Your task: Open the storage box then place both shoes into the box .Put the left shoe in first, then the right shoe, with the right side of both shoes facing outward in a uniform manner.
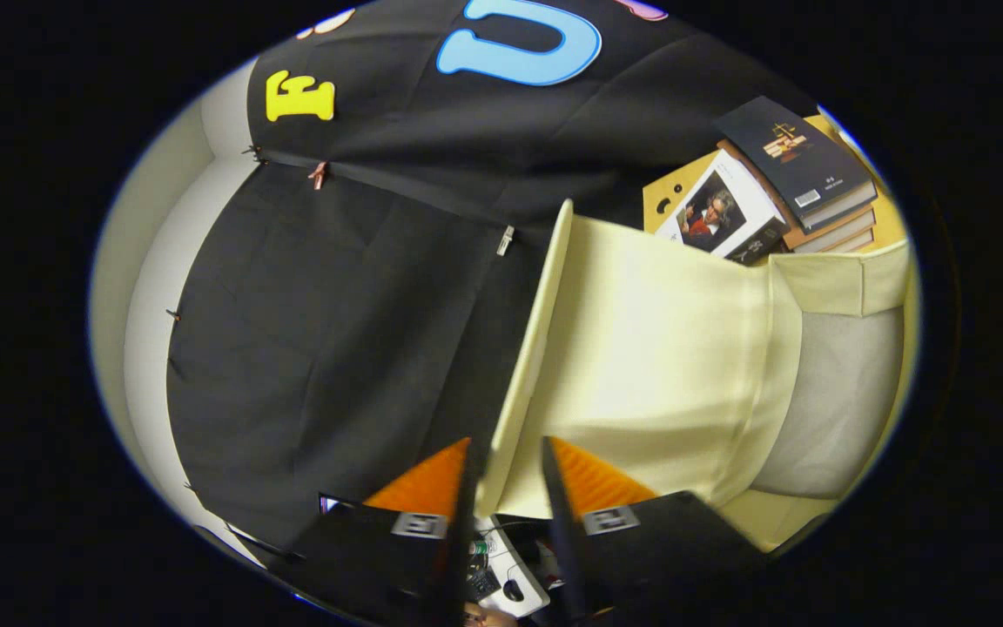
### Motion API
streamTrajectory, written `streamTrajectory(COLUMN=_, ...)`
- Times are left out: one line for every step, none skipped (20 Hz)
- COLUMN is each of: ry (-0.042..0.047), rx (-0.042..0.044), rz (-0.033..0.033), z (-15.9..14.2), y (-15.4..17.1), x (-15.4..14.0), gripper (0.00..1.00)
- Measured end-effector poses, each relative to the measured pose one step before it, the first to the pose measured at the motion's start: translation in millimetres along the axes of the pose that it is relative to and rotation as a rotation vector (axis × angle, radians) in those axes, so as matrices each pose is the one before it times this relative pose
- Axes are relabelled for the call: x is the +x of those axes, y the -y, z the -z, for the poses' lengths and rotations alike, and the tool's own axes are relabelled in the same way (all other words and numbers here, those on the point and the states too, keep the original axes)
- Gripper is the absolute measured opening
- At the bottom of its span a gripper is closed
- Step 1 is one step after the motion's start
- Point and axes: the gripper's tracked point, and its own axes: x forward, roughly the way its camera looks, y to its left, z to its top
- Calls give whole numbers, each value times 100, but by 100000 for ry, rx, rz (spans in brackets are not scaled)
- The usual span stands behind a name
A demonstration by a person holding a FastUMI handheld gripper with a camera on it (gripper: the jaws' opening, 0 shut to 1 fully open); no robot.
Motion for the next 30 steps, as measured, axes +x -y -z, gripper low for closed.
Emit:
streamTrajectory(ry=2745, rx=-2298, rz=826, z=-1170, y=206, x=-752, gripper=70)
streamTrajectory(ry=2489, rx=-3593, rz=2321, z=-120, y=551, x=-782, gripper=99)
streamTrajectory(ry=1869, rx=-3537, rz=2675, z=-517, y=861, x=-725, gripper=97)
streamTrajectory(ry=1688, rx=-3112, rz=2814, z=-415, y=847, x=-933, gripper=97)
streamTrajectory(ry=2563, rx=-2694, rz=2571, z=-604, y=834, x=-1083, gripper=97)
streamTrajectory(ry=3353, rx=-2716, rz=2681, z=-897, y=858, x=-1125, gripper=97)
streamTrajectory(ry=3212, rx=-2616, rz=3212, z=-795, y=1146, x=-1103, gripper=97)
streamTrajectory(ry=2765, rx=-2326, rz=2866, z=-616, y=1018, x=-1338, gripper=97)
streamTrajectory(ry=2542, rx=-2179, rz=3349, z=-562, y=1235, x=-1128, gripper=97)
streamTrajectory(ry=2411, rx=-1867, rz=3513, z=-553, y=1400, x=-1224, gripper=97)
streamTrajectory(ry=2515, rx=-1548, rz=4247, z=-672, y=1544, x=-1133, gripper=97)
streamTrajectory(ry=2455, rx=-1370, rz=4242, z=-560, y=1714, x=-1114, gripper=97)
streamTrajectory(ry=2492, rx=-1551, rz=4515, z=-627, y=1857, x=-937, gripper=97)
streamTrajectory(ry=2002, rx=-1430, rz=4906, z=-439, y=2164, x=-941, gripper=97)
streamTrajectory(ry=1358, rx=-1299, rz=4732, z=-431, y=2079, x=-837, gripper=97)
streamTrajectory(ry=706, rx=-732, rz=4614, z=-192, y=1994, x=-737, gripper=97)
streamTrajectory(ry=408, rx=-638, rz=3655, z=-123, y=2005, x=-721, gripper=97)
streamTrajectory(ry=607, rx=-850, rz=3865, z=-158, y=1998, x=-440, gripper=97)
streamTrajectory(ry=489, rx=-925, rz=4341, z=32, y=2579, x=-453, gripper=97)
streamTrajectory(ry=-320, rx=-594, rz=3352, z=213, y=2041, x=-164, gripper=97)
streamTrajectory(ry=-886, rx=5, rz=3211, z=465, y=2136, x=-221, gripper=98)
streamTrajectory(ry=-1705, rx=-62, rz=2808, z=650, y=1964, x=-207, gripper=97)
streamTrajectory(ry=-1963, rx=-34, rz=2971, z=785, y=1965, x=81, gripper=98)
streamTrajectory(ry=-1990, rx=-490, rz=2278, z=814, y=1710, x=37, gripper=98)
streamTrajectory(ry=-1533, rx=-407, rz=1680, z=776, y=1487, x=171, gripper=98)
streamTrajectory(ry=-1585, rx=-1073, rz=246, z=928, y=1147, x=-22, gripper=98)
streamTrajectory(ry=-1384, rx=-1431, rz=681, z=930, y=981, x=227, gripper=98)
streamTrajectory(ry=-2652, rx=-2120, rz=692, z=1152, y=1177, x=236, gripper=98)
streamTrajectory(ry=-2797, rx=-2289, rz=402, z=1241, y=910, x=184, gripper=98)
streamTrajectory(ry=-2447, rx=-2327, rz=-203, z=1323, y=590, x=16, gripper=98)
